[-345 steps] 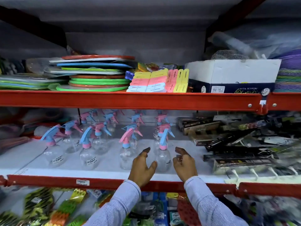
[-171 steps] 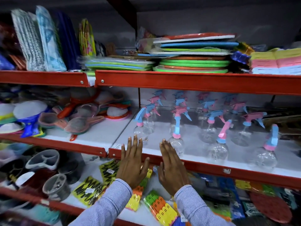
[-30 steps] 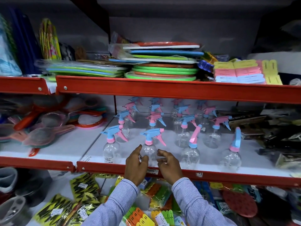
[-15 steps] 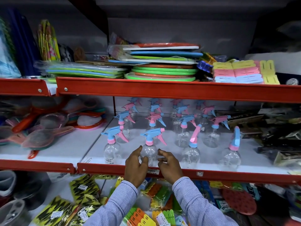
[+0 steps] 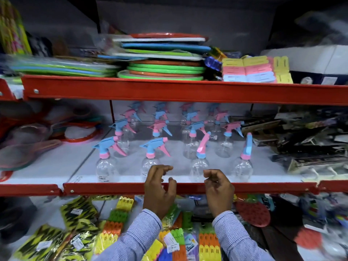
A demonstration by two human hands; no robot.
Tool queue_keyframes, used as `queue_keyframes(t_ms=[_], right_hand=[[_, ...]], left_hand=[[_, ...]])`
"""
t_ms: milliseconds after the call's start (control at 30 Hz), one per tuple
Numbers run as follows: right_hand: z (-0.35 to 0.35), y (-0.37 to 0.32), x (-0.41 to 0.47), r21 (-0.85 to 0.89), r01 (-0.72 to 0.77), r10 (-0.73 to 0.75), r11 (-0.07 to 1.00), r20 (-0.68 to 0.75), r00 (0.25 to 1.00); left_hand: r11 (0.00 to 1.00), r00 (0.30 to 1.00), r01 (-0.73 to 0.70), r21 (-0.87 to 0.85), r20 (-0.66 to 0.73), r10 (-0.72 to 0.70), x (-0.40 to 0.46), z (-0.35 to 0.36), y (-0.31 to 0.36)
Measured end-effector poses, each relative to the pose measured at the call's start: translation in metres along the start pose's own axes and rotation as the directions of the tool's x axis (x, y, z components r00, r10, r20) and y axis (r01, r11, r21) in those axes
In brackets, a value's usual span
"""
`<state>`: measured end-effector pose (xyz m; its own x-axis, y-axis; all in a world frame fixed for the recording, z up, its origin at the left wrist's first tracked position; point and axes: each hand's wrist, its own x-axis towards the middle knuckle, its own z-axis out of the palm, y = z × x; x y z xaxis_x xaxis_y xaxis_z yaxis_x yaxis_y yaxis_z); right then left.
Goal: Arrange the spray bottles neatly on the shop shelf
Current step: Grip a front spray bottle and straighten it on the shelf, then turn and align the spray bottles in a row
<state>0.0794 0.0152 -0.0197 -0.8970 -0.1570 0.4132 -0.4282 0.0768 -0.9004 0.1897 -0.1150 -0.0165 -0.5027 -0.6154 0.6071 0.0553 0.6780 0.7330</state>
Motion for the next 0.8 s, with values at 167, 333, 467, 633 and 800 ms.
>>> queue_keyframes(t_ms=[167,333,467,633,800], right_hand=[[-0.016,0.017,0.036,-0.001,-0.032,0.032,0.999,0.042,0.999],[-0.015,0.028,0.066,-0.077,-0.103,0.125,0.992,0.402,0.907],[-0.018,0.026,0.08,-0.143,-0.122,0.181,0.982,0.56,0.808],[-0.023,0.028,0.081,-0.127,-0.1,0.157,0.987,0.59,0.792],[-0.031,0.025,0.073,-0.052,-0.103,0.114,0.993,0.585,0.803]], left_hand=[[0.996,0.992,0.093,0.01,0.083,-0.093,-0.003,0.04,0.019],[0.976,0.977,0.212,0.044,0.026,-0.213,-0.01,0.075,0.04],[0.96,0.967,0.251,0.12,0.01,-0.254,-0.017,0.092,0.049],[0.953,0.96,0.278,0.123,-0.001,-0.28,-0.017,0.097,0.054],[0.948,0.956,0.287,0.134,0.015,-0.292,-0.013,0.094,0.052]])
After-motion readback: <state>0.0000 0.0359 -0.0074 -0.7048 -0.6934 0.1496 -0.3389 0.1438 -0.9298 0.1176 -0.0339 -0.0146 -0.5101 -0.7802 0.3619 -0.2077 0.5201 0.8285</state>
